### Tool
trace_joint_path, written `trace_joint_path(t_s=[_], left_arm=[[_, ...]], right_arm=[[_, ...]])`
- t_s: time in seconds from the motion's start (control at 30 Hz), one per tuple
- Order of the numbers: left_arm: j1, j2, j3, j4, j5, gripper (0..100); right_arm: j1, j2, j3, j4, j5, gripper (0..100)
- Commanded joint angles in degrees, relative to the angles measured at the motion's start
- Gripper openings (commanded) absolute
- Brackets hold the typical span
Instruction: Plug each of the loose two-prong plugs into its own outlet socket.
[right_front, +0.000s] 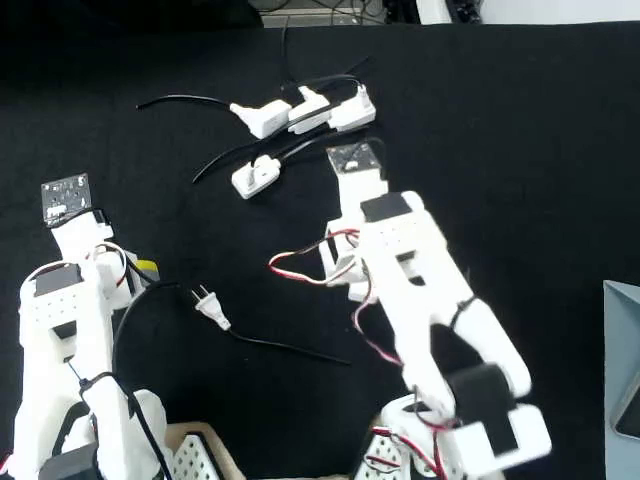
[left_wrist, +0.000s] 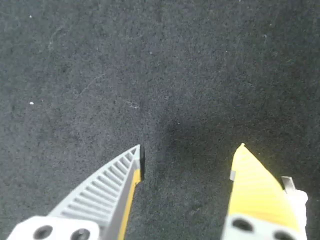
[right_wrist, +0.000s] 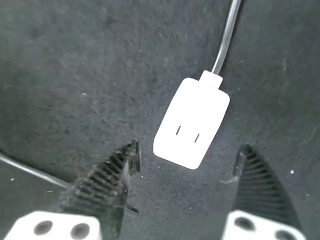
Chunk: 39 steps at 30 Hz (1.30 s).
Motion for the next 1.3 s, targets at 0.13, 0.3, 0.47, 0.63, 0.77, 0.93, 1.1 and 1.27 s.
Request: trace_joint_path(t_s=[0.13, 0.3, 0.47, 0.63, 0.77, 0.93, 1.1, 1.27], left_arm=[[0.22, -1.32, 0.22, -1.14, 0.0, 29], [0.22, -1.32, 0.22, -1.14, 0.0, 29], [0.22, -1.32, 0.22, -1.14, 0.0, 29], [0.22, -1.32, 0.22, -1.14, 0.0, 29], [0.22, -1.32, 0.22, -1.14, 0.0, 29], [0.22, -1.32, 0.22, -1.14, 0.0, 29], [0.22, -1.32, 0.22, -1.14, 0.0, 29], [0.22, -1.32, 0.22, -1.14, 0.0, 29]], right_arm=[[1.14, 8.31, -0.22, -5.19, -2.46, 27.0], [1.67, 9.1, -0.75, -6.95, -2.11, 2.6], [5.89, 2.86, -3.82, -3.43, -0.09, 1.0], [8.97, -11.74, -3.82, -1.85, 5.8, 1.1], [9.67, -24.92, -2.68, -2.2, 10.46, 1.1], [6.15, -37.49, 1.71, -6.59, 16.7, 1.1], [-2.55, -43.56, 8.92, -13.54, 22.15, 1.1], [-9.67, -42.51, 15.52, -22.07, 23.82, 1.2]])
